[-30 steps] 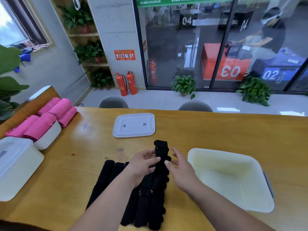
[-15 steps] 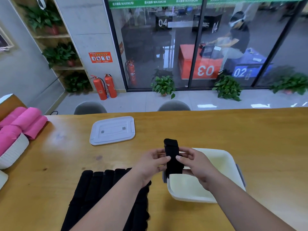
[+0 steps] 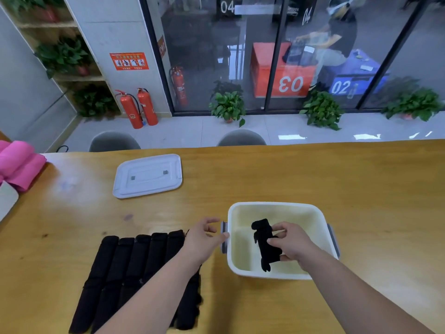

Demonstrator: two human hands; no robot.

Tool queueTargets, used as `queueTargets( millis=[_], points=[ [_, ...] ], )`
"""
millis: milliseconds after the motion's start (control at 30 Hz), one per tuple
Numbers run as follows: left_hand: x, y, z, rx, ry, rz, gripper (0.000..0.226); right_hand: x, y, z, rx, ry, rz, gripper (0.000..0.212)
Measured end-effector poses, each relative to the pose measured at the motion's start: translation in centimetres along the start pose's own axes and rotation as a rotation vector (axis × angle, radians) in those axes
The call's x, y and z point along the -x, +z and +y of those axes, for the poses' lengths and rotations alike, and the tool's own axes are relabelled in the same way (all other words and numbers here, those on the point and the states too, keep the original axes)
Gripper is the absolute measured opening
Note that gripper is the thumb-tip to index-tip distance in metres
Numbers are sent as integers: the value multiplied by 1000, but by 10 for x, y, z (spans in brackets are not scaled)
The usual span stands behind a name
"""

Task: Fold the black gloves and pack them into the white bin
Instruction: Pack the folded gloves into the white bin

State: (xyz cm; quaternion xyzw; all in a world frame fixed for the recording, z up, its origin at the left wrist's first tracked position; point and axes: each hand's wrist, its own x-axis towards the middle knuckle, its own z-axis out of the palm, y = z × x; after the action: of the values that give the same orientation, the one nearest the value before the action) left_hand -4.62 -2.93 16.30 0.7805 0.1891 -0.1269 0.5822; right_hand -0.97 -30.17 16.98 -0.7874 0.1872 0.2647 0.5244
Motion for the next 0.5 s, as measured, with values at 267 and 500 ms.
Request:
queueTargets(
  millis=[267, 500],
  points=[
    [2, -1, -13, -28, -17, -24, 49, -40, 50, 12, 233, 71, 14, 34],
    [-1, -1, -17, -47, -37, -27, 57, -50, 65, 9, 527, 60, -54, 17]
  ],
)
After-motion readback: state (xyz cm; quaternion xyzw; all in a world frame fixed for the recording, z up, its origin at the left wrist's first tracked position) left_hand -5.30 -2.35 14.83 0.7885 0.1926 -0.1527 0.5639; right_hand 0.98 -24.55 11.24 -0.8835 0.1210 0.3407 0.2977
